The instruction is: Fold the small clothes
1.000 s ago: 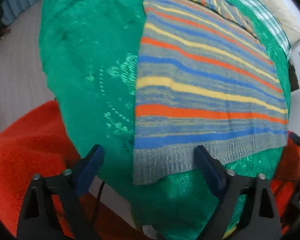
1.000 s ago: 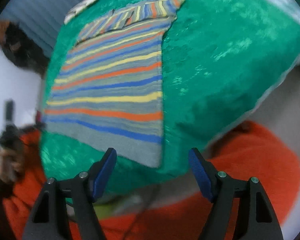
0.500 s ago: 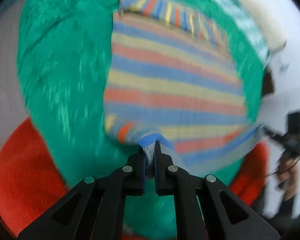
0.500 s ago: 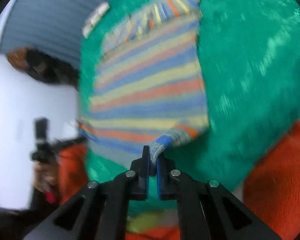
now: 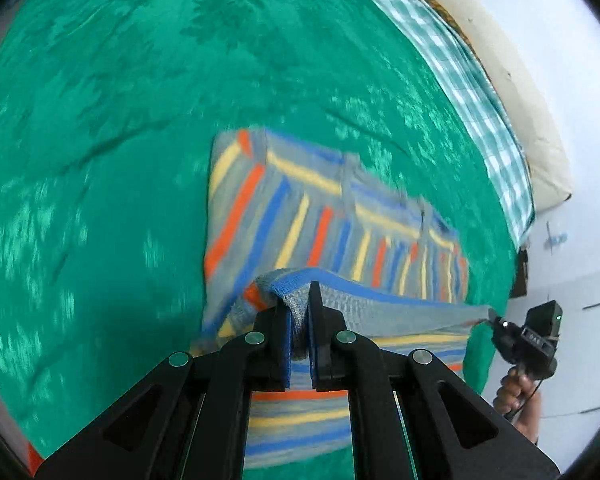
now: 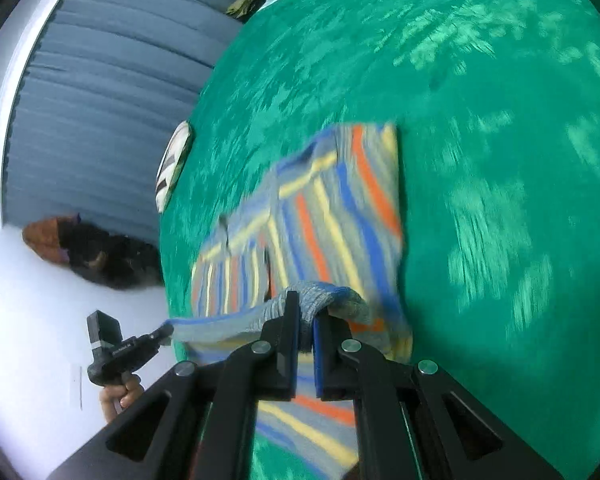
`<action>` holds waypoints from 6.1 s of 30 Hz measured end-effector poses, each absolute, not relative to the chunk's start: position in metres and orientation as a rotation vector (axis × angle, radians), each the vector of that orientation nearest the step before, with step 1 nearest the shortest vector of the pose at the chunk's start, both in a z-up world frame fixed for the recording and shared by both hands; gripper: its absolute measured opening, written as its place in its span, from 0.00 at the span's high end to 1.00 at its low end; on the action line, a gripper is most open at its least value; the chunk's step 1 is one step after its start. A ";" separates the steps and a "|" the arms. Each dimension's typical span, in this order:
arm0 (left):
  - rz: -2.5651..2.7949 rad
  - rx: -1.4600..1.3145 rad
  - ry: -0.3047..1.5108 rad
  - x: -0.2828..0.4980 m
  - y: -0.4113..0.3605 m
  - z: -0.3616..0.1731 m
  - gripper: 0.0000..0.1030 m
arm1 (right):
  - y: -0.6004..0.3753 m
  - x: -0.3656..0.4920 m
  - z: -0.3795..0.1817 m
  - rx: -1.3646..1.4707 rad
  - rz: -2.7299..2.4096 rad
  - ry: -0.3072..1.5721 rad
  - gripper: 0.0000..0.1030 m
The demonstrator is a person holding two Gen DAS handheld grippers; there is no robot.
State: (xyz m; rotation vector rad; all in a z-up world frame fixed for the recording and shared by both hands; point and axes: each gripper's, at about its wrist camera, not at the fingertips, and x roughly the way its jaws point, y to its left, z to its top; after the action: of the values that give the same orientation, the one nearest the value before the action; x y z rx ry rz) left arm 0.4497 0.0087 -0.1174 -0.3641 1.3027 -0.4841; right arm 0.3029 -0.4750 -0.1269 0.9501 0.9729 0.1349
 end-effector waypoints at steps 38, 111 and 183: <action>-0.286 0.265 0.994 0.249 -0.010 -0.117 0.12 | -0.349 0.223 -0.106 0.206 0.108 1.007 0.86; -0.297 0.253 0.987 0.165 -0.013 -0.167 0.01 | -0.331 0.118 -0.167 0.175 -0.151 0.935 0.23; -0.256 0.016 1.090 0.288 0.039 -0.137 0.67 | -0.180 0.301 -0.152 0.123 0.424 1.116 0.76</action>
State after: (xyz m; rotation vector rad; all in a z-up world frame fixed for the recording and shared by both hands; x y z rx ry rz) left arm 0.2880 0.0393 -0.1374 0.0156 1.0903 -0.2560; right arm 0.3013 -0.1797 -0.1518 0.1230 1.1155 0.4241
